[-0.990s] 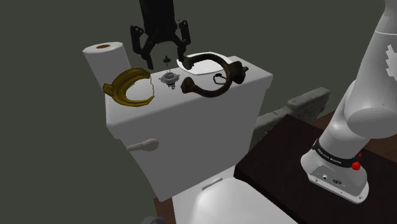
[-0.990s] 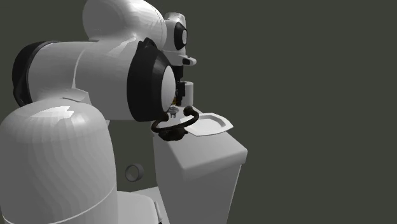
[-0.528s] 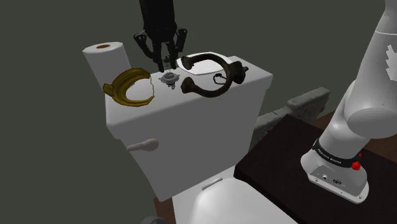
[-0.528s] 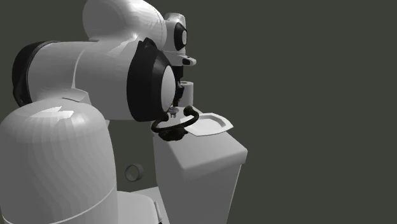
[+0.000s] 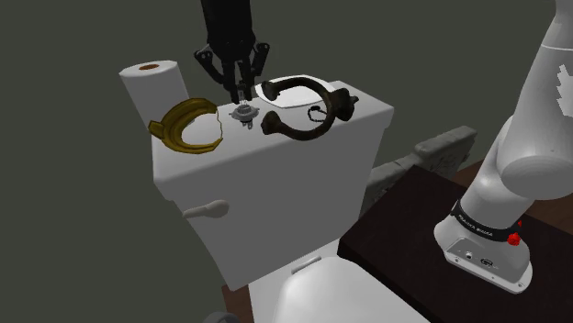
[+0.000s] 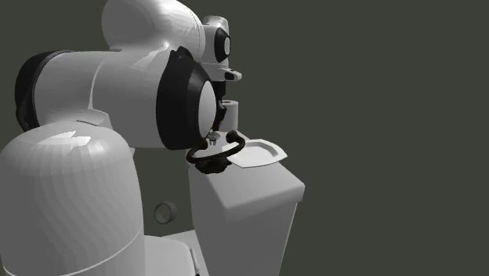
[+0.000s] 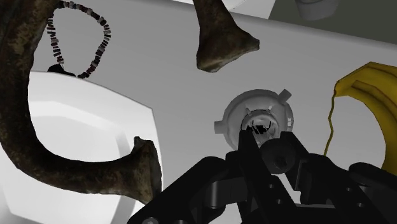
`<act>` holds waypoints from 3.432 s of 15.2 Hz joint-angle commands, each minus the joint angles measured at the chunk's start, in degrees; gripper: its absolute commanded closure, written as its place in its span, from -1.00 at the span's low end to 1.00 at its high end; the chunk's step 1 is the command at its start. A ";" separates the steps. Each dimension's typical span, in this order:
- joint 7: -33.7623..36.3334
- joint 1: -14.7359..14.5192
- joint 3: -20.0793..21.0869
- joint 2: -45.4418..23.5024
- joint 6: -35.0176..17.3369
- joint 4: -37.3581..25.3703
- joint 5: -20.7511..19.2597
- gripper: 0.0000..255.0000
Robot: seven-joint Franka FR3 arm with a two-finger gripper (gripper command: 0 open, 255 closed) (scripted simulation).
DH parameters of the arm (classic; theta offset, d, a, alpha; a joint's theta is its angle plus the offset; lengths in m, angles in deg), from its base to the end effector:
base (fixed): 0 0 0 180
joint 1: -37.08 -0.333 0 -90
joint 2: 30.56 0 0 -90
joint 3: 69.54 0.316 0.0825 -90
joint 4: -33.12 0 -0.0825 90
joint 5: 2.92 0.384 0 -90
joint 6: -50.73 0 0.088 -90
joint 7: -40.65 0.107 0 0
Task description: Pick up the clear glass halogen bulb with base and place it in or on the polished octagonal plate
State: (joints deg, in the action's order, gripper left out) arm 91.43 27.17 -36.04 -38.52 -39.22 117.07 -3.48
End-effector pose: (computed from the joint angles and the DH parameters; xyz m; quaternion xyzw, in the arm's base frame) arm 0.4456 0.3876 0.6069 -0.9972 0.0662 0.0283 0.0186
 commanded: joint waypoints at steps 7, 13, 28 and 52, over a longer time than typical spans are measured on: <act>1.06 -1.09 0.35 -2.35 6.24 -8.25 -1.32 1.00; 2.26 -2.82 0.72 -5.50 12.27 -17.03 -3.18 1.00; -14.24 9.37 -5.48 3.59 16.99 -13.23 2.12 1.00; -21.42 13.04 -8.59 12.32 1.98 10.00 5.72 1.00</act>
State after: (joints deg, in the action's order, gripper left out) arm 70.15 40.11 -44.53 -25.96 -37.13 126.69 2.20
